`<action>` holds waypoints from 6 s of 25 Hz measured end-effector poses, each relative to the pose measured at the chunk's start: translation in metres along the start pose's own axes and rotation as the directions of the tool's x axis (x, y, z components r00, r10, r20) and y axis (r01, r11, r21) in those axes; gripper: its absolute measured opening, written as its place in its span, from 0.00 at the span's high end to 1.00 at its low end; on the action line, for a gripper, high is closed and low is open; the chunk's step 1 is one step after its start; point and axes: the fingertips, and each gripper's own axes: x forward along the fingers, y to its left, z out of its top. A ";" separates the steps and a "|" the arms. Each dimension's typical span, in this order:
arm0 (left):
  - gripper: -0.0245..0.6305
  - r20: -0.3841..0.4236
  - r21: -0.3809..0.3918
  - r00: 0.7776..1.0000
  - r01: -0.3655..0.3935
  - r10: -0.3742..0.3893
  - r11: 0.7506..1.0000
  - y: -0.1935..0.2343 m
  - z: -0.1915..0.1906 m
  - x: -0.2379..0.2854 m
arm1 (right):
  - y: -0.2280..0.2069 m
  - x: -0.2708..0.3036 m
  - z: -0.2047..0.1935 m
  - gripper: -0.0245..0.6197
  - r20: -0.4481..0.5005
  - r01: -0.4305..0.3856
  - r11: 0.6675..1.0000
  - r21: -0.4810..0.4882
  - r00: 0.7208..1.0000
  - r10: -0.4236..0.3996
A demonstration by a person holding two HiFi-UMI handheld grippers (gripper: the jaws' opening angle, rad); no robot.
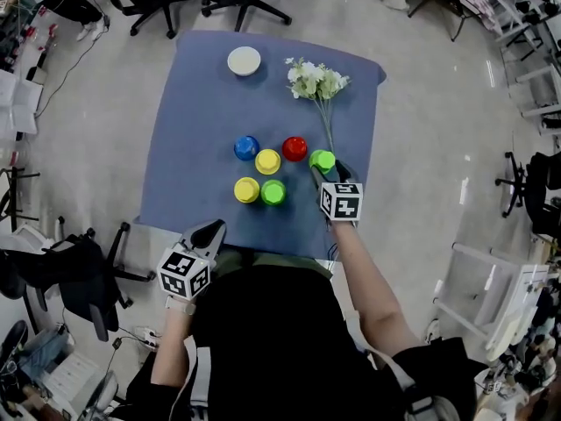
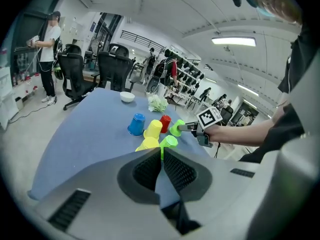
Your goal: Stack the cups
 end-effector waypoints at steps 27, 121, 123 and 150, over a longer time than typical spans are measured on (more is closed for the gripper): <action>0.95 -0.035 0.081 0.995 0.098 -0.095 0.992 0.010 0.004 0.011 | 0.093 -0.047 -0.074 0.64 -0.076 -0.095 0.990 -0.105 0.993 0.088; 0.67 -0.070 0.464 0.993 0.113 -0.091 0.879 -0.017 0.024 0.089 | 0.059 -0.114 -0.080 0.55 0.009 -0.020 0.985 0.170 1.000 0.018; 0.67 -0.070 0.468 0.993 0.114 -0.092 0.876 -0.017 0.024 0.089 | 0.059 -0.115 -0.080 0.55 0.010 -0.019 0.986 0.167 1.000 0.017; 0.61 -0.038 0.274 0.992 -0.107 0.122 0.956 0.024 -0.007 0.027 | 0.059 -0.026 0.022 0.55 0.008 -0.169 0.979 -0.112 0.985 0.171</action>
